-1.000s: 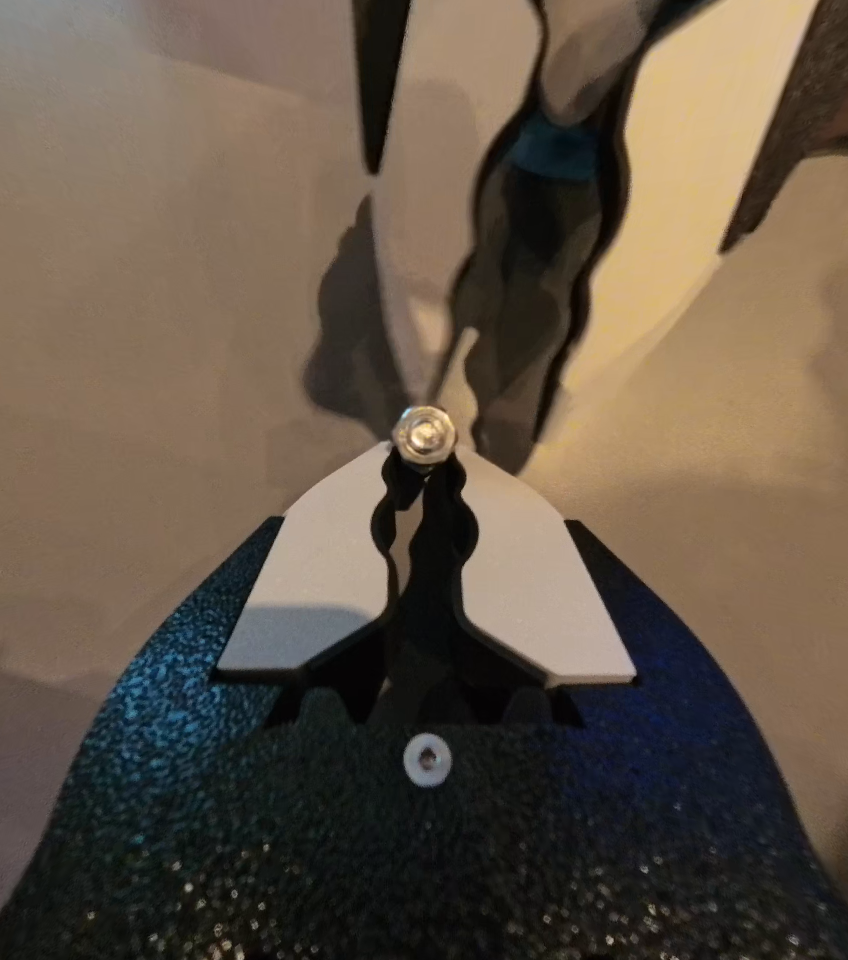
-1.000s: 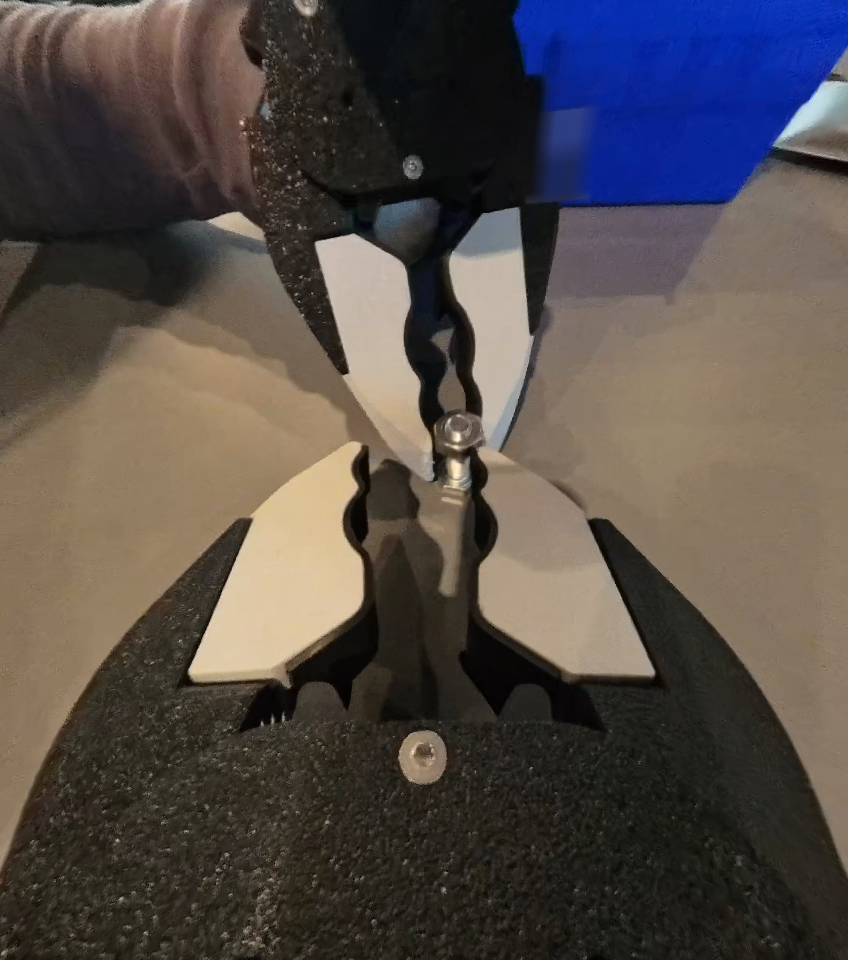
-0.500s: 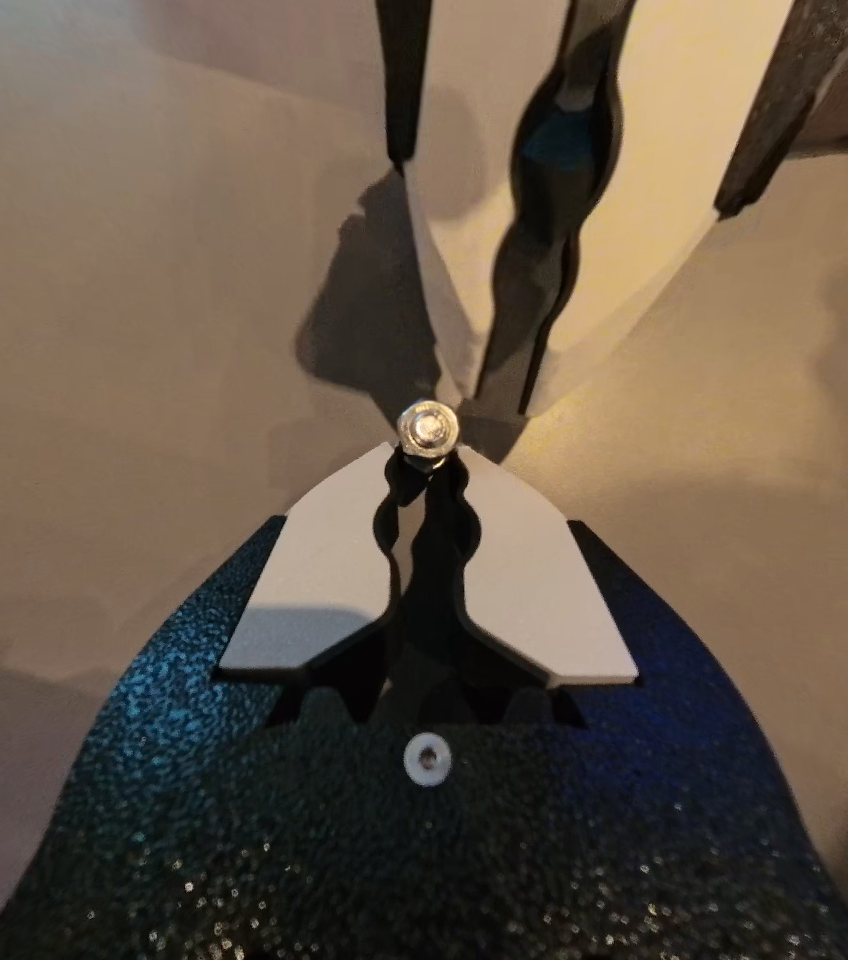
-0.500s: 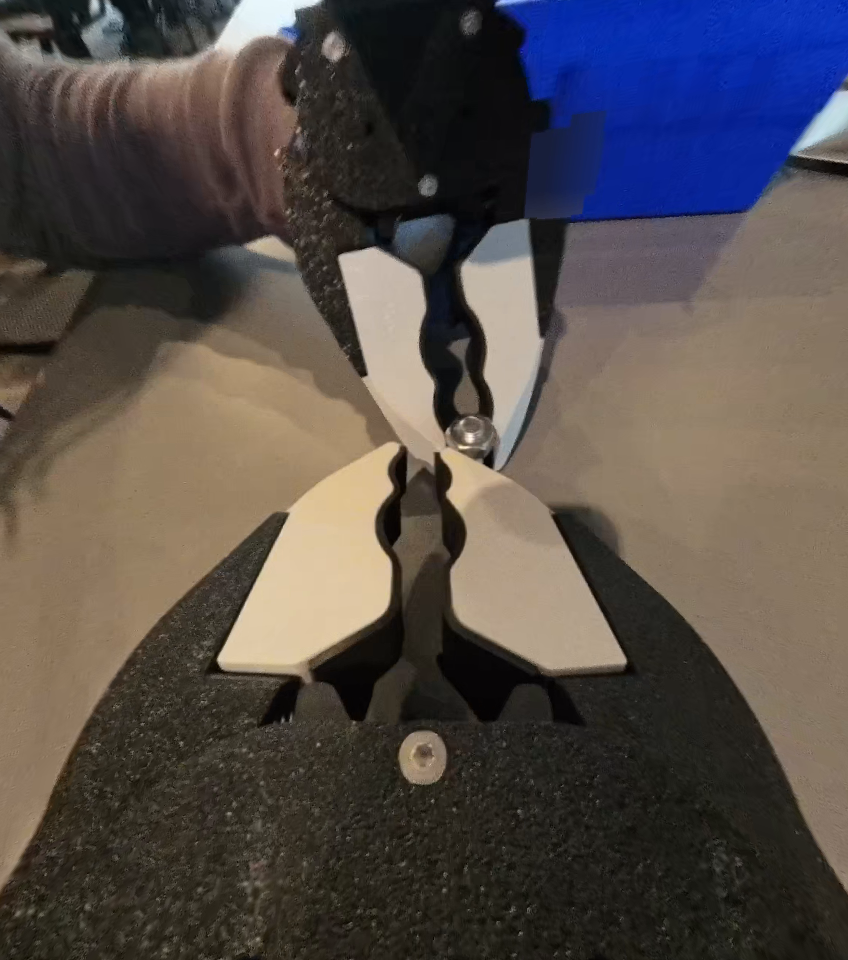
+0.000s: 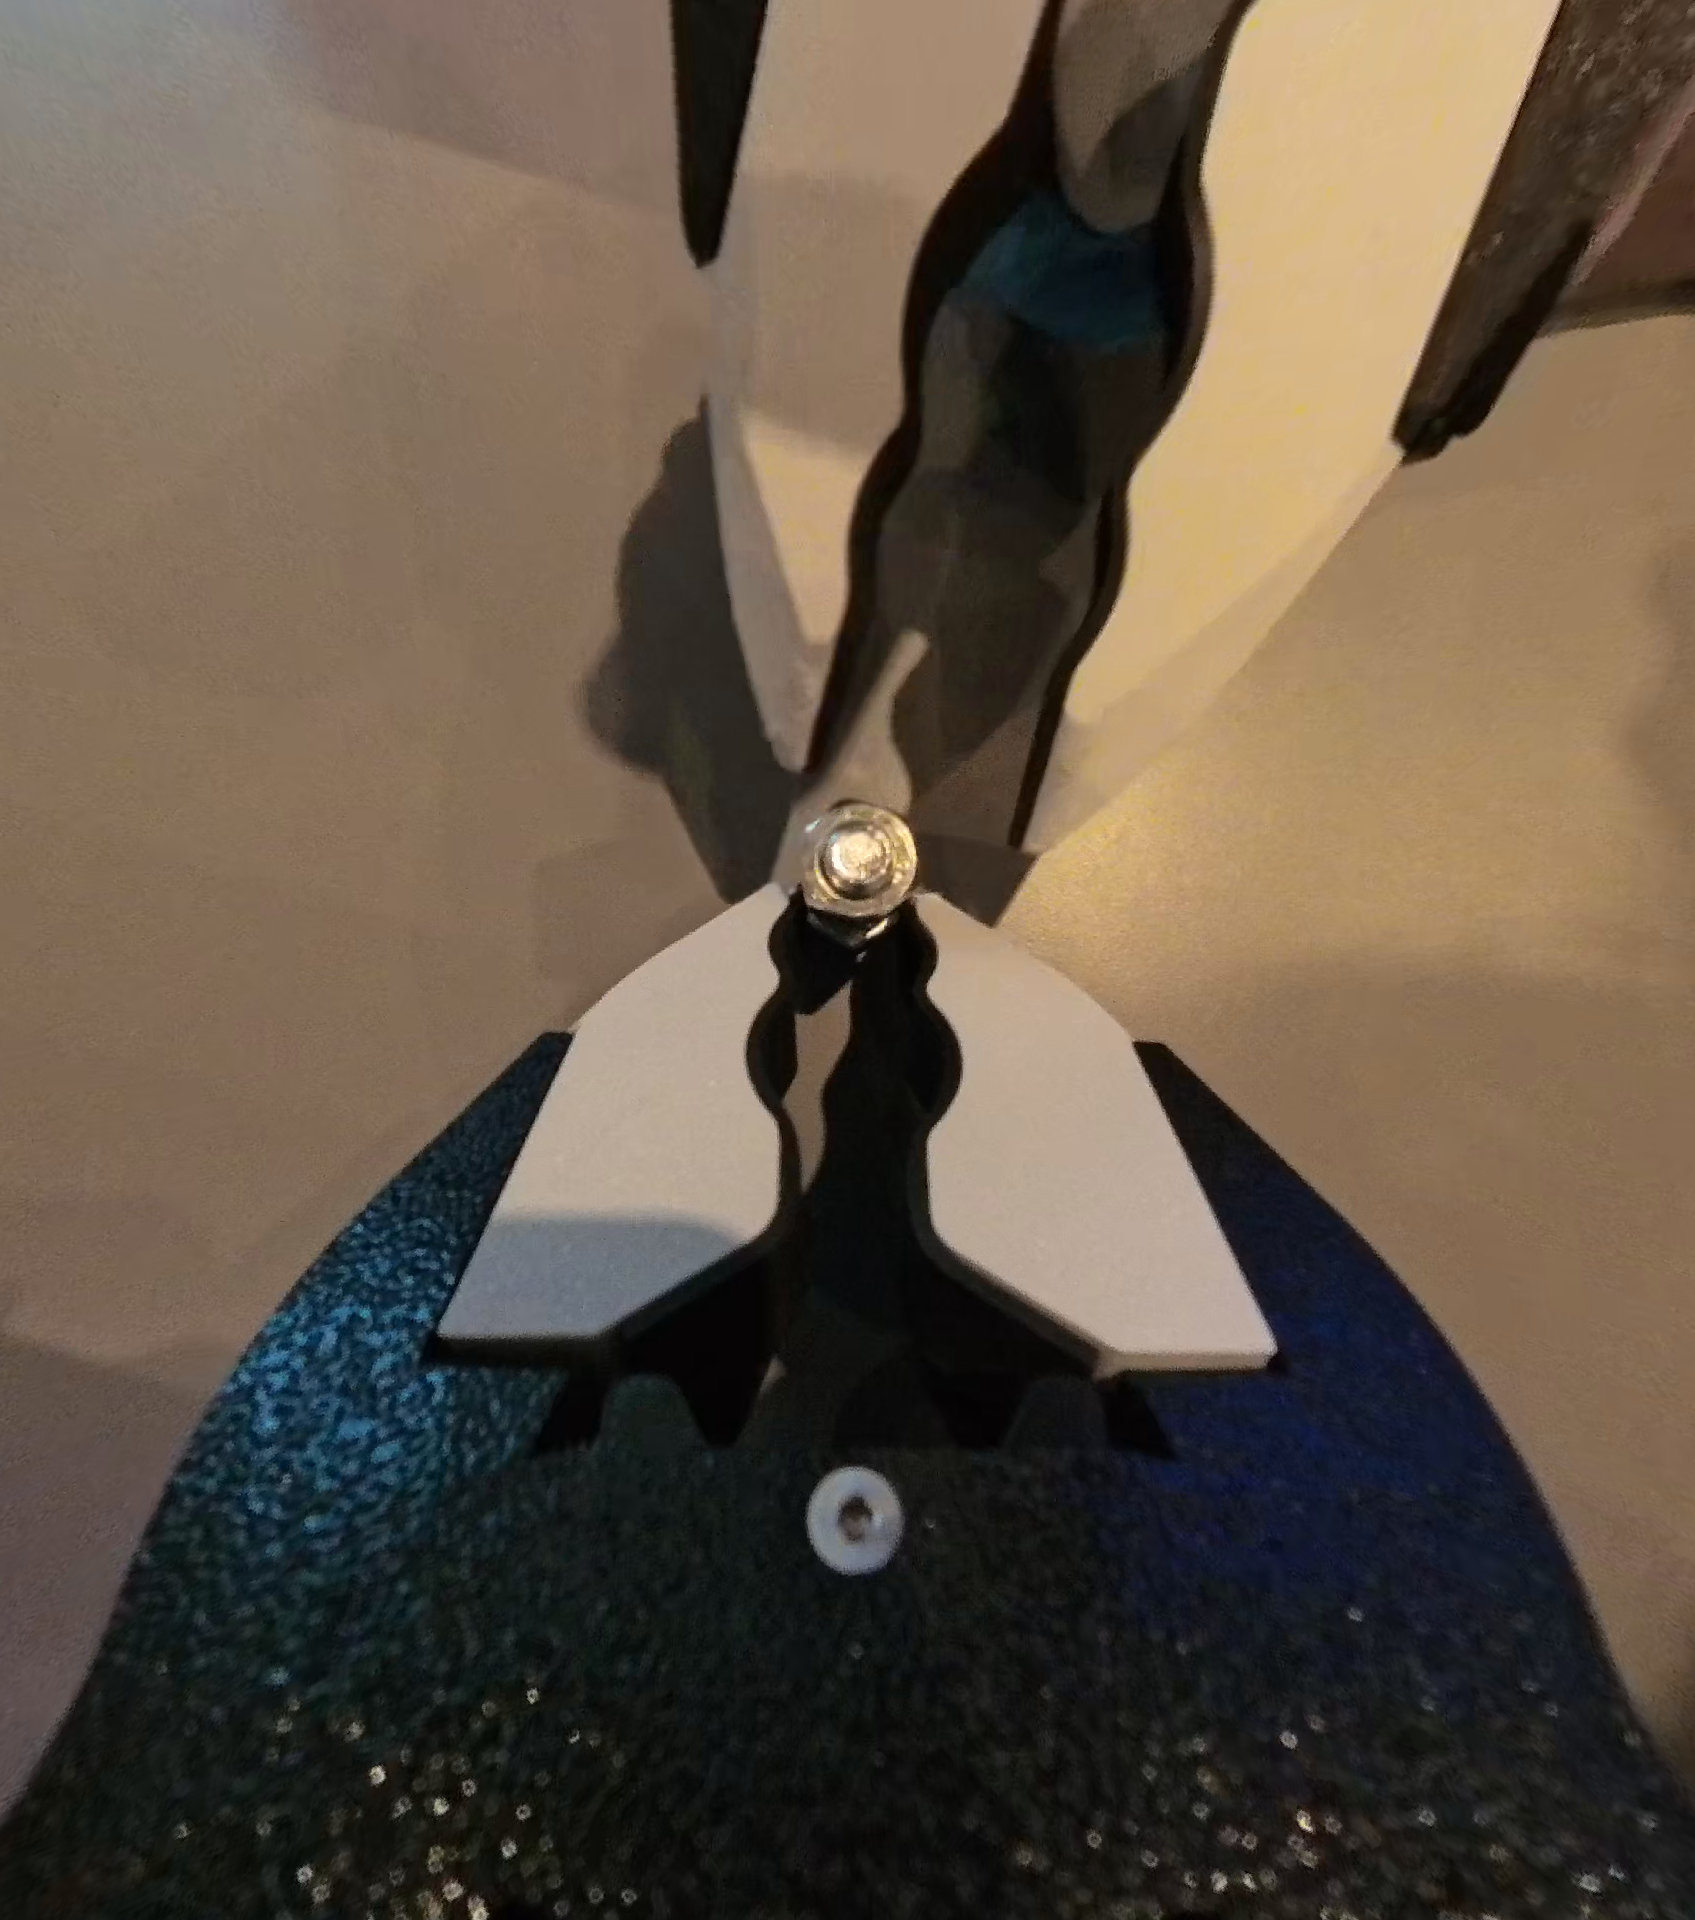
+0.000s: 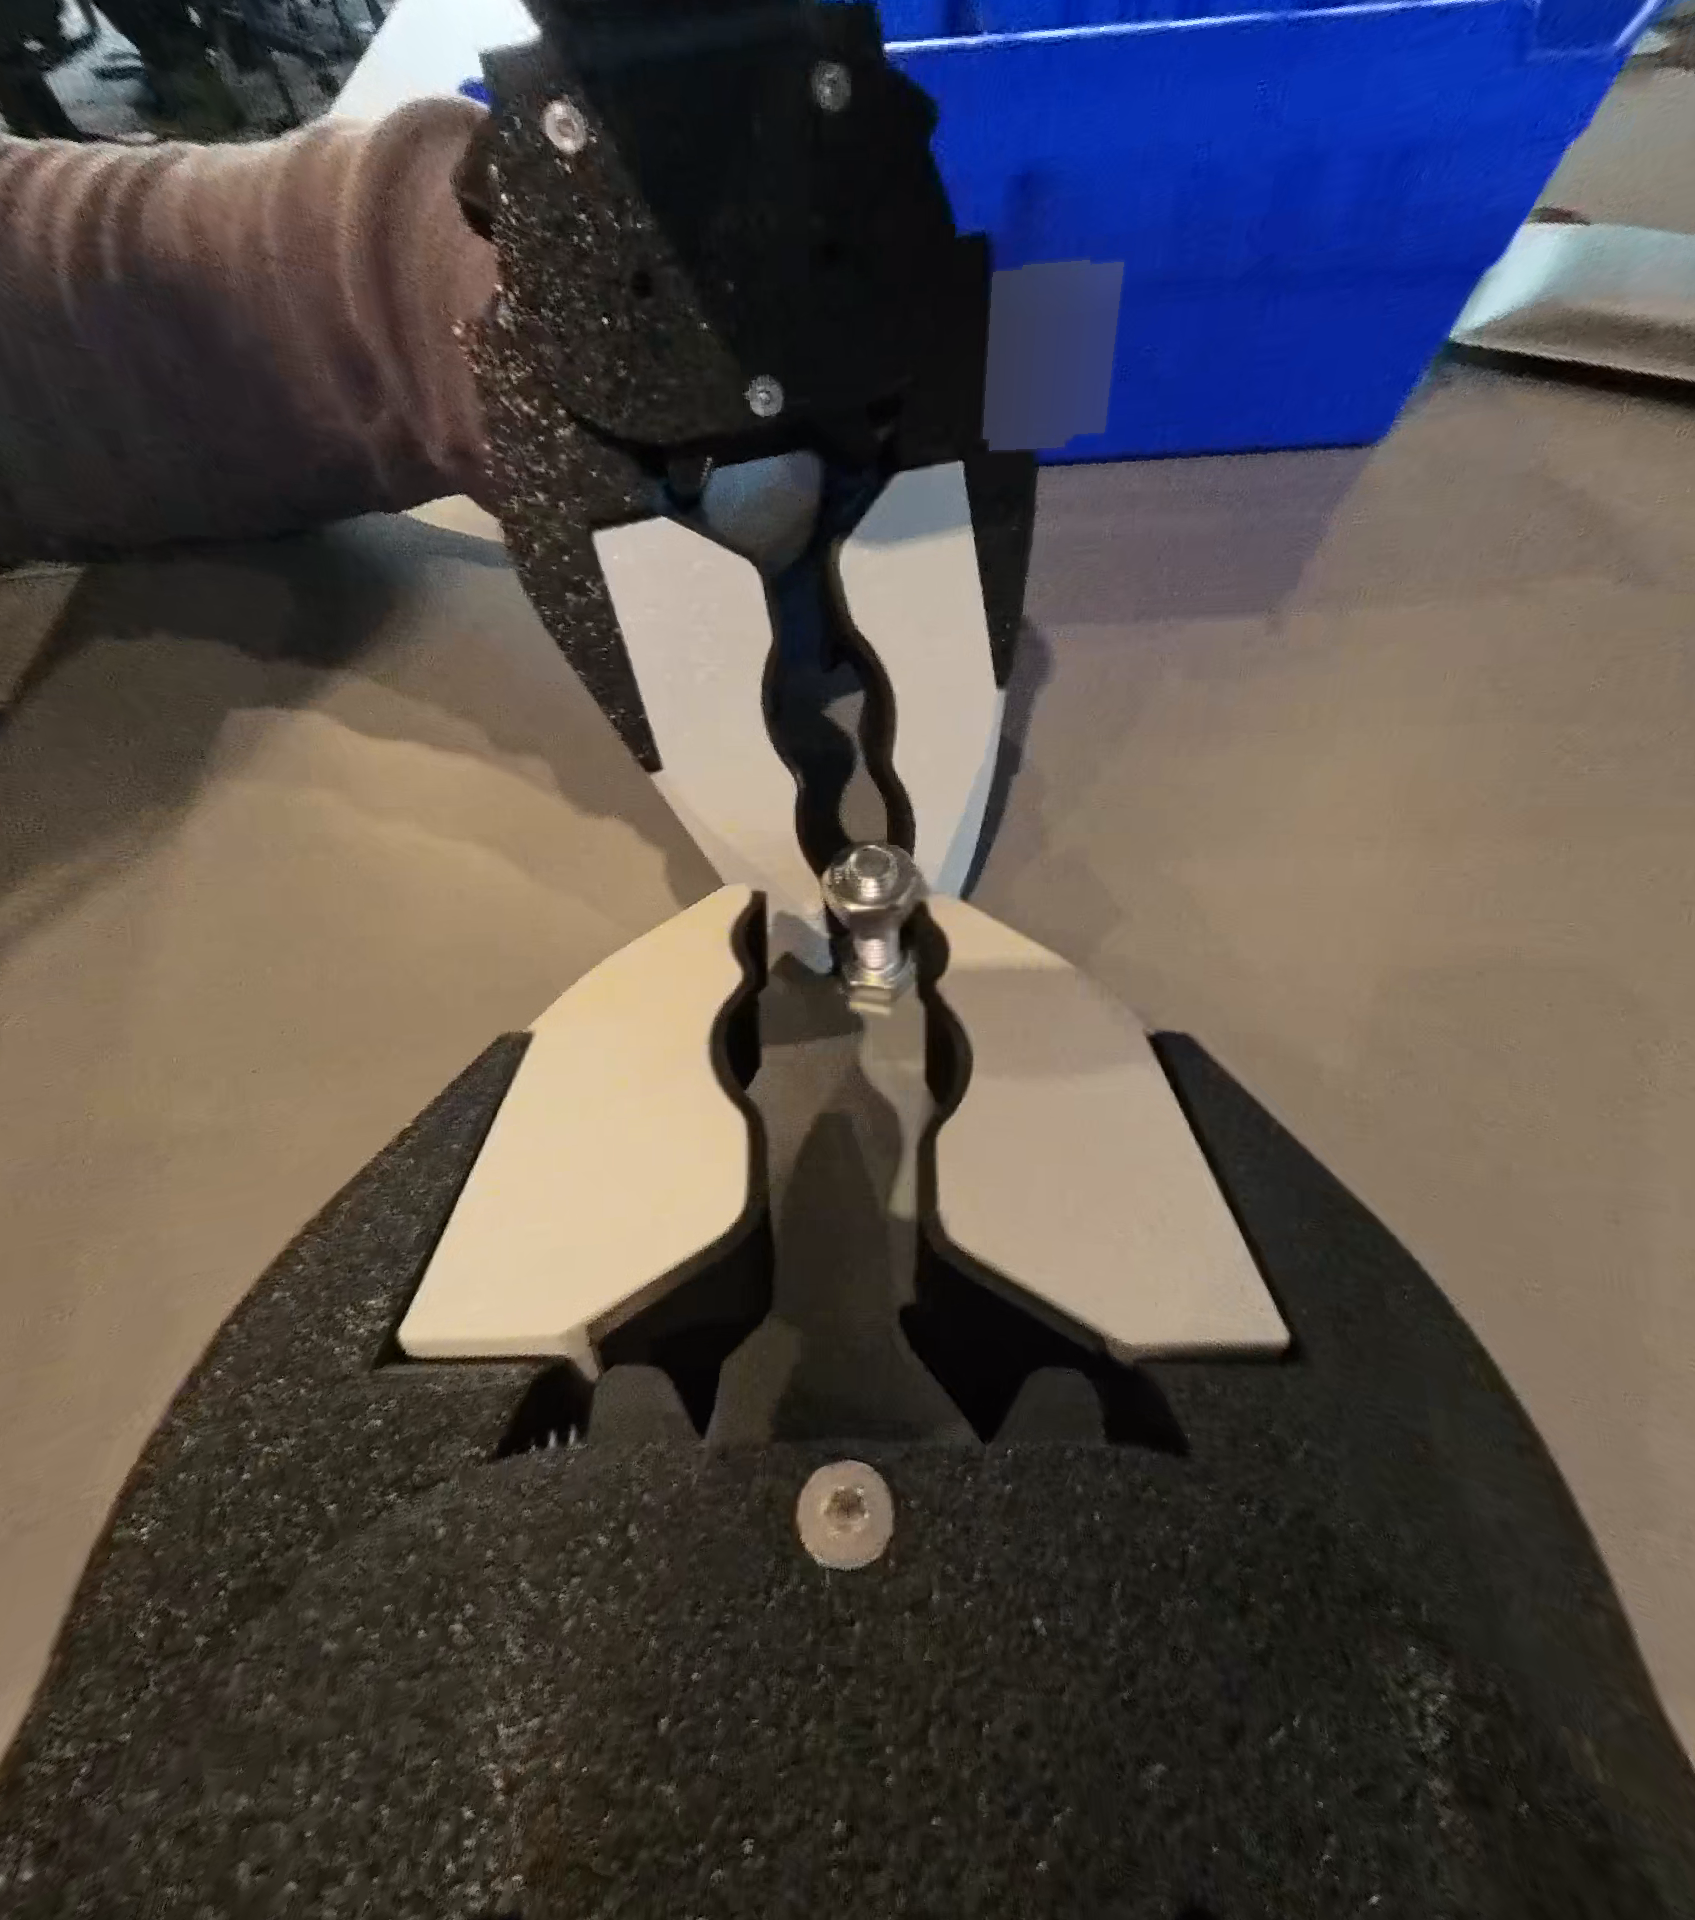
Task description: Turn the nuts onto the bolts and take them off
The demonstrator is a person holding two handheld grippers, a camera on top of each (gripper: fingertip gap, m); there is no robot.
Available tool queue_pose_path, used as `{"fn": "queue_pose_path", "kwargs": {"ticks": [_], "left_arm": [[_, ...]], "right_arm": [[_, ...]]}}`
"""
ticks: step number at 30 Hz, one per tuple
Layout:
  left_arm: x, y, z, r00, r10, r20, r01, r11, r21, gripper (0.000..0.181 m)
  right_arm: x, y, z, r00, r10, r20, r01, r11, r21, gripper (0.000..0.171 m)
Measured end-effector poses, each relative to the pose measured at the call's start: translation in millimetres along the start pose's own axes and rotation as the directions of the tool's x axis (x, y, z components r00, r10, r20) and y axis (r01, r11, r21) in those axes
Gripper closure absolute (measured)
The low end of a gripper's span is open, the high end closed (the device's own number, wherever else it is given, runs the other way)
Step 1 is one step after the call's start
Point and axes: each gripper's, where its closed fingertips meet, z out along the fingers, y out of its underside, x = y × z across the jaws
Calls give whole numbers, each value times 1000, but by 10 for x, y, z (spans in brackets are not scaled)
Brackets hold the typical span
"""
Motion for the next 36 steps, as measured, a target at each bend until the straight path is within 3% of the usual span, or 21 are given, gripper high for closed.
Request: {"fn": "queue_pose_path", "kwargs": {"ticks": [3,5,6,15,17,18,19,27,30,31,36], "left_arm": [[0,0,-1,1000,1,1,-1,1000,0,165],[0,1,-1,1000,-4,-3,4,1000,1,165],[-1,0,-1,1000,-3,-3,3,1000,3,165],[0,-1,0,1000,0,-1,0,1000,3,165],[8,-2,-1,1000,-1,-8,1,1000,4,165],[2,-2,0,1000,-3,-5,3,1000,6,165],[1,-2,0,1000,-2,-3,2,1000,6,165],[2,0,0,1000,1,-2,-1,1000,3,165],[7,-1,0,1000,-1,-6,1,1000,7,165],[7,-1,1,1000,0,-6,0,1000,7,165],[8,0,0,1000,-1,-5,1,1000,7,165]], "right_arm": [[-2,43,59,999,-30,-14,30,998,-47,136],[-87,66,44,999,-25,33,27,998,-56,150],[-167,61,12,995,-20,99,24,999,-42,170],[20,39,62,999,-31,-29,30,999,-46,139],[-25,54,60,999,-31,-7,31,998,-54,145],[-87,64,27,999,-32,42,34,998,-49,167],[-128,48,4,997,-8,79,10,999,-32,171],[42,46,57,999,-33,-41,31,998,-49,139],[-35,77,42,1000,-30,5,30,998,-62,149],[-98,70,11,998,-24,64,27,999,-48,170],[42,11,-12,1000,2,-22,-2,1000,-4,146]]}}
